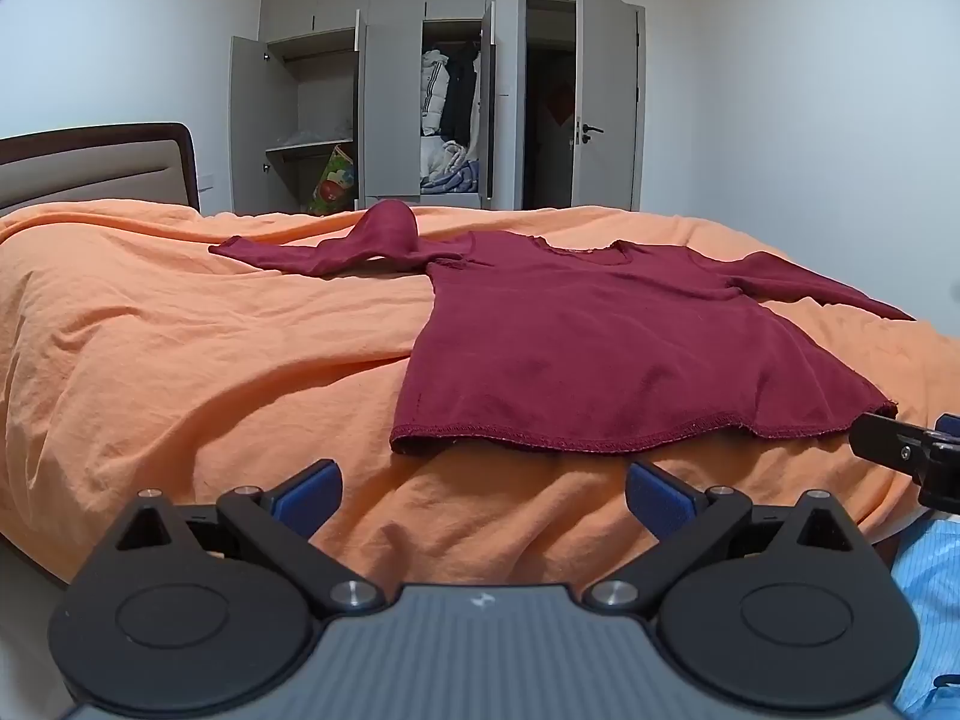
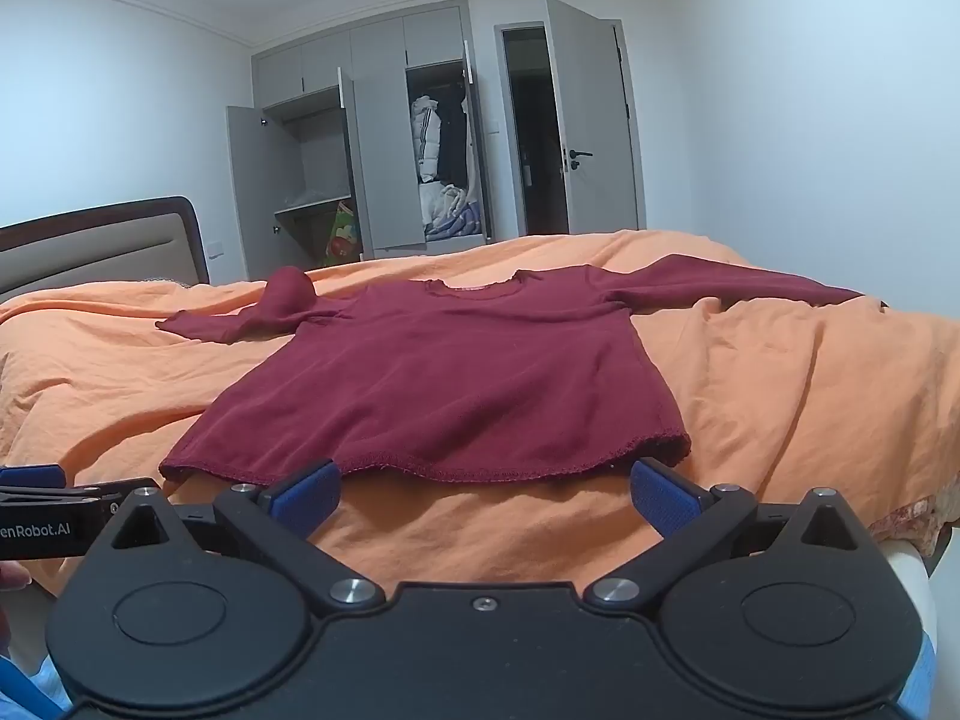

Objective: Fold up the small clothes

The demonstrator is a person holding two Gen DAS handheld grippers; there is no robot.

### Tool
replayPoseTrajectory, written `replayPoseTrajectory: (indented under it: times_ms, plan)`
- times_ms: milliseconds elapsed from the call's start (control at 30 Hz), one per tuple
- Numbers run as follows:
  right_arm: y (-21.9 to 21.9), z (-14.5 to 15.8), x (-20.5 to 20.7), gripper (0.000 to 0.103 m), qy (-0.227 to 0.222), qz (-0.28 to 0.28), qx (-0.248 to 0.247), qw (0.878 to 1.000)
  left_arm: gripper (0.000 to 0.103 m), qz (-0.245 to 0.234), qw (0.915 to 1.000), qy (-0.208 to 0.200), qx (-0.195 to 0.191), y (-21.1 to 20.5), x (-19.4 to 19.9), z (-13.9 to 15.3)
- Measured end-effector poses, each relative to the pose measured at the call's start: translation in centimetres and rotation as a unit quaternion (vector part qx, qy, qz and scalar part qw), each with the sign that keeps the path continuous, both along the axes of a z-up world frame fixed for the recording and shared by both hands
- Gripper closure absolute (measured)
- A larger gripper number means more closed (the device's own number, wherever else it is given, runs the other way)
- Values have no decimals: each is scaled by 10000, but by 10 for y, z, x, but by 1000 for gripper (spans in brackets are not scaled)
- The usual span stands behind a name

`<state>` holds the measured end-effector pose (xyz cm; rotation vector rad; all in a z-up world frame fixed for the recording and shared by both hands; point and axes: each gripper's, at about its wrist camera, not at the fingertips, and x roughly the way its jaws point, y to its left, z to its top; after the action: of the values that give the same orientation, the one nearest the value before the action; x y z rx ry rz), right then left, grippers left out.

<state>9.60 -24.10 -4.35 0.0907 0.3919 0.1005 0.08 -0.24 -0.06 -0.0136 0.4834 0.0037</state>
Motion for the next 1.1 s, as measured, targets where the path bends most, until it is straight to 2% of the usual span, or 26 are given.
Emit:
replayPoseTrajectory:
  times_ms: [1100]
  plan:
    - [0,-1,1,0,36,0,18,10000,0,-21,10000,29,12,0,1,-3]
